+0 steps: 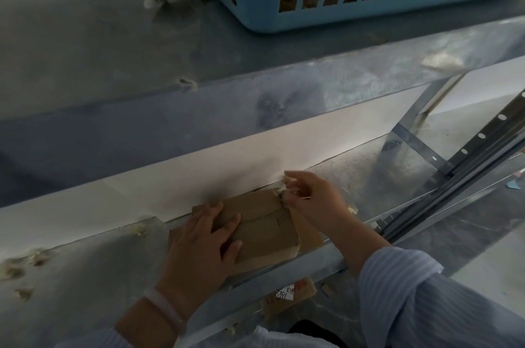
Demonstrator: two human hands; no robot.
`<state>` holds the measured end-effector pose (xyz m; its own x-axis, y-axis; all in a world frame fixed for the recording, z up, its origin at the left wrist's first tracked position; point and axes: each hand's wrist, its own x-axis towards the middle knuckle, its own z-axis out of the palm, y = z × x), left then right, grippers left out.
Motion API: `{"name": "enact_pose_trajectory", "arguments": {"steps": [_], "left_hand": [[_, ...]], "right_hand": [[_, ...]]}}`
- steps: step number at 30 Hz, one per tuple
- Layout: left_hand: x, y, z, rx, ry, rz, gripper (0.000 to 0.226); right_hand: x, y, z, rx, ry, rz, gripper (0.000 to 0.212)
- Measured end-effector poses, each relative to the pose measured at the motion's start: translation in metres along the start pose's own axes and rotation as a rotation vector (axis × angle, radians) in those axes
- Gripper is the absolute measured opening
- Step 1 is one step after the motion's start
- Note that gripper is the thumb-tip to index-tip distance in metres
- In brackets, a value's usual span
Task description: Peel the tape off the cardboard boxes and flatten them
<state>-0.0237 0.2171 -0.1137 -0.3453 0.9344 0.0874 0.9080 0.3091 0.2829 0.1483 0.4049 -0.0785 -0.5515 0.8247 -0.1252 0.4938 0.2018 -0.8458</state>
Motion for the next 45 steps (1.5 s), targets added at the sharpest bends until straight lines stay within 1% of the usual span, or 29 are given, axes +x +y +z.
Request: {"name": "enact_pose_trajectory", "arguments": {"steps": [1,2,3,4,7,9,12,14,17,20,22,23,26,27,28,29,30,32,33,35,37,38,39,41,45], "left_hand": [[0.0,0.0,0.0,0.001,0.001,0.002,0.052],[0.0,0.0,0.0,0.005,0.003,0.003,0.053],[0.0,0.0,0.0,0.008,0.004,0.002,0.053],[0.0,0.0,0.0,0.008,0.004,0.0,0.053],[0.0,0.0,0.0,0.005,0.005,-0.004,0.053],[0.0,0.0,0.0,0.006,0.005,-0.001,0.052],[0.0,-0.001,0.001,0.009,-0.012,-0.002,0.054],[0.0,-0.001,0.001,0.018,-0.019,-0.006,0.055],[0.0,-0.001,0.0,0.01,-0.013,-0.011,0.054],[-0.001,0.0,0.0,-0.011,-0.017,-0.022,0.055],[-0.001,0.0,0.0,-0.015,-0.017,-0.022,0.055],[0.0,0.0,0.0,-0.015,-0.019,-0.021,0.055],[0.0,0.0,-0.001,-0.012,-0.024,-0.025,0.056],[0.0,0.001,-0.001,-0.012,-0.025,-0.027,0.056],[0.0,0.001,-0.001,-0.012,-0.025,-0.027,0.056],[0.0,0.001,-0.001,-0.011,-0.026,-0.029,0.057],[0.0,0.001,-0.001,-0.009,-0.027,-0.032,0.057],[-0.001,0.001,0.0,-0.003,-0.028,-0.035,0.056],[-0.001,0.001,0.0,-0.001,-0.026,-0.035,0.056],[-0.001,0.001,0.0,0.002,-0.026,-0.037,0.055],[-0.001,0.002,0.0,-0.001,-0.019,-0.036,0.054],[0.0,0.002,0.0,-0.004,-0.014,-0.036,0.053],[0.001,0.002,0.0,-0.007,-0.011,-0.037,0.053],[0.001,0.003,0.0,-0.014,-0.008,-0.038,0.053],[0.002,0.003,0.001,-0.013,-0.003,-0.044,0.054]], "right_hand": [[0.002,0.002,-0.001,0.033,-0.013,0.018,0.051],[0.004,0.002,-0.001,0.059,-0.031,0.042,0.058],[0.007,0.003,-0.001,0.075,-0.055,0.065,0.059],[0.01,0.003,-0.001,0.077,-0.087,0.083,0.055],[0.018,0.001,-0.001,0.065,-0.152,0.103,0.031],[0.023,0.005,-0.001,0.071,-0.115,0.098,0.023],[0.028,0.01,0.0,0.082,-0.038,0.107,0.019],[0.029,0.009,0.003,-0.042,0.023,0.049,0.016],[0.028,0.005,0.01,-0.219,0.118,-0.104,0.014],[0.024,0.006,0.013,-0.315,0.09,-0.214,0.017],[0.023,0.007,0.012,-0.292,0.047,-0.229,0.02],[0.023,0.008,0.01,-0.212,0.022,-0.206,0.019],[0.025,0.009,0.006,0.126,-0.067,-0.05,0.015],[0.027,0.011,0.006,0.169,-0.086,-0.026,0.017],[0.028,0.013,0.005,0.178,-0.111,-0.01,0.024],[0.03,0.015,0.004,0.137,-0.137,-0.007,0.031],[0.033,0.015,0.004,0.045,-0.154,-0.015,0.034],[0.037,0.015,0.005,-0.13,-0.127,-0.046,0.027],[0.038,0.015,0.006,-0.157,-0.095,-0.05,0.023],[0.039,0.017,0.011,-0.098,-0.047,-0.011,0.016],[0.037,0.017,0.018,0.034,-0.001,0.07,0.007],[0.036,0.016,0.022,0.084,0.027,0.108,0.006],[0.036,0.016,0.024,0.113,0.053,0.134,0.006],[0.038,0.014,0.027,0.116,0.09,0.158,0.015],[0.037,0.011,0.031,0.114,0.117,0.202,0.022]]}}
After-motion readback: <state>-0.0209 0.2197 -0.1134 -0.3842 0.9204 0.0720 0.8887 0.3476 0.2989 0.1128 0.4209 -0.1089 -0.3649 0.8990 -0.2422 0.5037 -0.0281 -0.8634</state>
